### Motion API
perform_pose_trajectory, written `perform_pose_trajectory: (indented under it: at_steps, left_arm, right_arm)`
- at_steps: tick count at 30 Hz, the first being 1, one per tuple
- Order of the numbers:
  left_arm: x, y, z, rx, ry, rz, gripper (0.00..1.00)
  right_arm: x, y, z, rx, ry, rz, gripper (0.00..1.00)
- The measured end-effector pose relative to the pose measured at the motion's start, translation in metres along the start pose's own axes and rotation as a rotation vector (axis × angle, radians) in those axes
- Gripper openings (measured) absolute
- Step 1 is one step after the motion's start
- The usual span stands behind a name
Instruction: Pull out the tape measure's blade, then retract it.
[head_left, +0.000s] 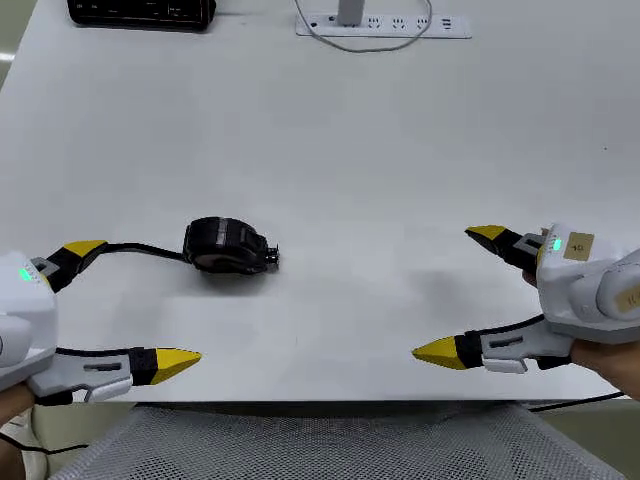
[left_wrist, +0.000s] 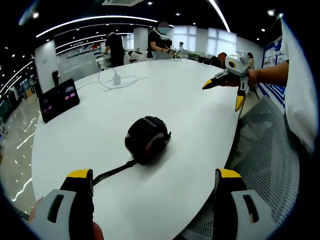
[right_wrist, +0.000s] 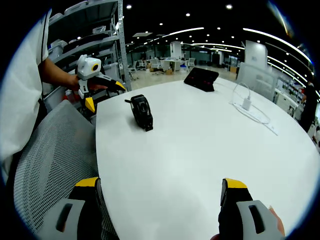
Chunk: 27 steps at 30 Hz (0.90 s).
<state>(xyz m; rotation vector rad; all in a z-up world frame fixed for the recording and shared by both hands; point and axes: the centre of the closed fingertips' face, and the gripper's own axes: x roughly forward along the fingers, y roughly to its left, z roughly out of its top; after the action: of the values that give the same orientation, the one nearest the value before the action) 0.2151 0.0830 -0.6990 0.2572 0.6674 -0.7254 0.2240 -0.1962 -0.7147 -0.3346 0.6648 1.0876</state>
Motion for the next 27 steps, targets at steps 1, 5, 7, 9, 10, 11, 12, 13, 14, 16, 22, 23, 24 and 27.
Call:
perform_pose_trajectory:
  at_steps: [1, 5, 7, 9, 10, 11, 12, 13, 14, 16, 22, 23, 24, 27]
  left_arm:
    - [-0.001, 0.000, 0.000, 0.001, 0.000, 0.000, 0.99]
    - [-0.001, -0.001, -0.003, 0.008, 0.005, -0.004, 0.99]
    - [-0.002, 0.000, -0.004, 0.008, 0.006, -0.005, 0.99]
    - [-0.003, 0.000, -0.003, 0.003, 0.001, -0.008, 0.99]
    - [-0.003, 0.000, -0.003, 0.006, 0.002, -0.004, 0.99]
    - [-0.003, 0.001, -0.003, 0.016, 0.002, 0.000, 0.99]
    - [-0.003, 0.001, -0.003, 0.015, 0.004, 0.000, 0.99]
    - [-0.003, 0.002, -0.003, 0.018, 0.001, 0.001, 0.99]
    - [-0.003, 0.001, -0.003, 0.014, 0.001, -0.002, 0.99]
    - [-0.003, 0.000, -0.004, 0.014, 0.005, -0.010, 0.99]
    - [-0.004, -0.001, -0.007, 0.004, 0.011, -0.017, 0.99]
    - [-0.004, -0.001, -0.007, 0.003, 0.012, -0.017, 0.99]
    - [-0.004, -0.001, -0.007, 0.003, 0.011, -0.018, 0.99]
    - [-0.004, -0.001, -0.006, 0.008, 0.010, -0.017, 0.99]
  right_arm:
    - [-0.001, 0.000, -0.002, 0.001, 0.004, -0.002, 0.99]
    - [-0.004, 0.000, -0.005, 0.007, 0.012, -0.003, 0.99]
    - [-0.006, -0.001, -0.007, 0.001, 0.020, -0.009, 0.99]
    - [-0.008, -0.002, -0.008, 0.003, 0.022, -0.010, 0.99]
    - [-0.009, -0.002, -0.008, 0.004, 0.023, -0.011, 0.99]
    - [-0.010, -0.002, -0.009, 0.005, 0.024, -0.012, 0.99]
    - [-0.011, -0.003, -0.009, 0.006, 0.026, -0.013, 0.99]
    - [-0.012, -0.004, -0.010, 0.004, 0.028, -0.017, 0.99]
    - [-0.013, -0.004, -0.010, 0.006, 0.029, -0.017, 0.99]
    - [-0.016, -0.006, -0.011, 0.005, 0.032, -0.021, 0.99]
    - [-0.022, -0.008, -0.015, 0.010, 0.041, -0.028, 0.99]
    - [-0.023, -0.008, -0.016, 0.011, 0.042, -0.028, 0.99]
    - [-0.023, -0.008, -0.016, 0.012, 0.043, -0.028, 0.99]
    - [-0.024, -0.007, -0.019, 0.014, 0.049, -0.026, 0.99]
